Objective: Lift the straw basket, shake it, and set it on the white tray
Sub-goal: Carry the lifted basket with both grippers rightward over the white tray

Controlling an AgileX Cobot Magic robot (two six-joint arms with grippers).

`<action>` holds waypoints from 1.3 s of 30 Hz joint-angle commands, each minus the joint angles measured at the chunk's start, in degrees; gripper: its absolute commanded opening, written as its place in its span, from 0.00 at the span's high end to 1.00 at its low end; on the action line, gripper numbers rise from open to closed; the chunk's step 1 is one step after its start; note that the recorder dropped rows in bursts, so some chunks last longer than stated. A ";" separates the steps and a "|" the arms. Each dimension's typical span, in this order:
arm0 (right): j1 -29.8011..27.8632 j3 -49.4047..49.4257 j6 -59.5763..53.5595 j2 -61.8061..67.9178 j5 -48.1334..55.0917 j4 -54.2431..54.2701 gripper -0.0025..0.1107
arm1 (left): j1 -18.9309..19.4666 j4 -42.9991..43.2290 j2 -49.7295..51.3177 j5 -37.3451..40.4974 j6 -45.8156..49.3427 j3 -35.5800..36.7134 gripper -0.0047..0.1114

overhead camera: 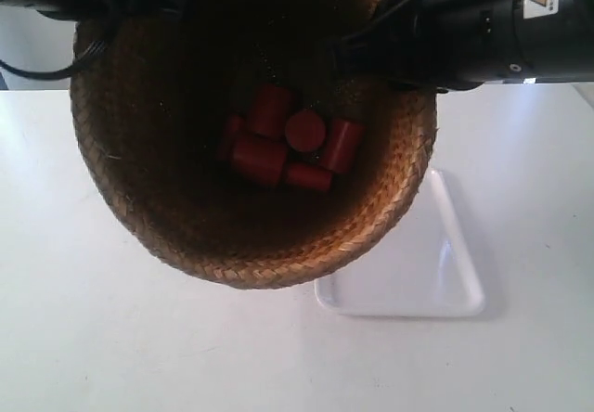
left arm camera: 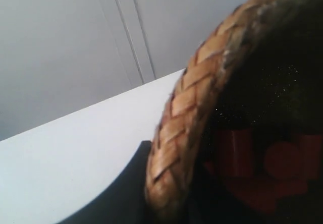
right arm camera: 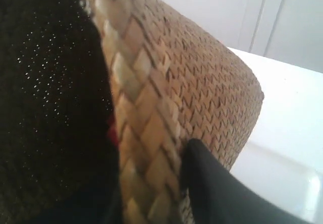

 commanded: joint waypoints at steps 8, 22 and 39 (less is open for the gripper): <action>0.40 0.07 14.23 0.57 0.75 -16.69 0.98 | 15.26 -0.36 -2.59 -13.00 -12.06 8.80 0.96; 6.07 0.79 34.54 3.59 1.10 -25.08 0.98 | 1.80 6.94 -9.72 -5.18 -11.98 14.92 0.96; 15.14 -2.01 27.76 -9.49 2.98 -21.40 0.98 | -6.77 9.73 -20.29 -4.28 -7.63 12.26 0.96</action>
